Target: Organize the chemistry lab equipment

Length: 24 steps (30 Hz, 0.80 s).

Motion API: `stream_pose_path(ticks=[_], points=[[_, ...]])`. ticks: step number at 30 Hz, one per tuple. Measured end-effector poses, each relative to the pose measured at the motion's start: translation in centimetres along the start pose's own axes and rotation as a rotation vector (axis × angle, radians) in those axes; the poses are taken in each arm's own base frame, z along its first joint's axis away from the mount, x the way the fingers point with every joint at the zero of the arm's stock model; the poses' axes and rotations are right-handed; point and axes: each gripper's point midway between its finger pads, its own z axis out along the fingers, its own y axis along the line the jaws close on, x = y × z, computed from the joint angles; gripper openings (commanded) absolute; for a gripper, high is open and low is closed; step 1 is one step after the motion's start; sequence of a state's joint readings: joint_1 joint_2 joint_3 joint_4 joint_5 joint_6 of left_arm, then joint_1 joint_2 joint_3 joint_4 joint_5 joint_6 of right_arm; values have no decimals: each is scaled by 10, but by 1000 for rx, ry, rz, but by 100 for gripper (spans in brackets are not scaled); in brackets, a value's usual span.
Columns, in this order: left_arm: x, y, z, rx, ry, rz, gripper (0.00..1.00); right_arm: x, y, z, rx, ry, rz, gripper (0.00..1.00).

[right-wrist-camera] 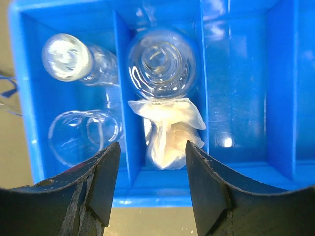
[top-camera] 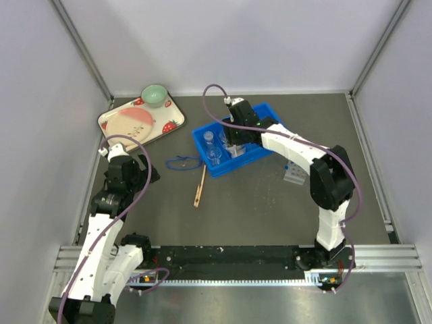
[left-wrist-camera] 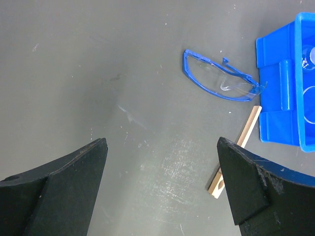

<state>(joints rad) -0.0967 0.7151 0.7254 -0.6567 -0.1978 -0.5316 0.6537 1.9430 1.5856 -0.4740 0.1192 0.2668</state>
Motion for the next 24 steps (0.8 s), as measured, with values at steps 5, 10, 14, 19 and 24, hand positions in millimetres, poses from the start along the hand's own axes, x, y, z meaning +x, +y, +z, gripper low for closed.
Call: stream_pose_path(ticks=[5, 10, 14, 19, 24], points=[[0, 0, 0, 0, -1, 2, 98, -33, 18, -47, -19, -116, -34, 58], [0, 0, 0, 1, -2, 3, 98, -52, 71, -84, -119, -199, -96, 58], [0, 0, 0, 1, -2, 3, 98, -41, 114, -99, -210, -194, -148, 58], [0, 0, 0, 1, -2, 3, 98, -4, 157, -106, -282, -142, -205, 58], [-1, -2, -1, 12, -5, 2, 98, 61, 169, -89, -288, -19, -197, 61]])
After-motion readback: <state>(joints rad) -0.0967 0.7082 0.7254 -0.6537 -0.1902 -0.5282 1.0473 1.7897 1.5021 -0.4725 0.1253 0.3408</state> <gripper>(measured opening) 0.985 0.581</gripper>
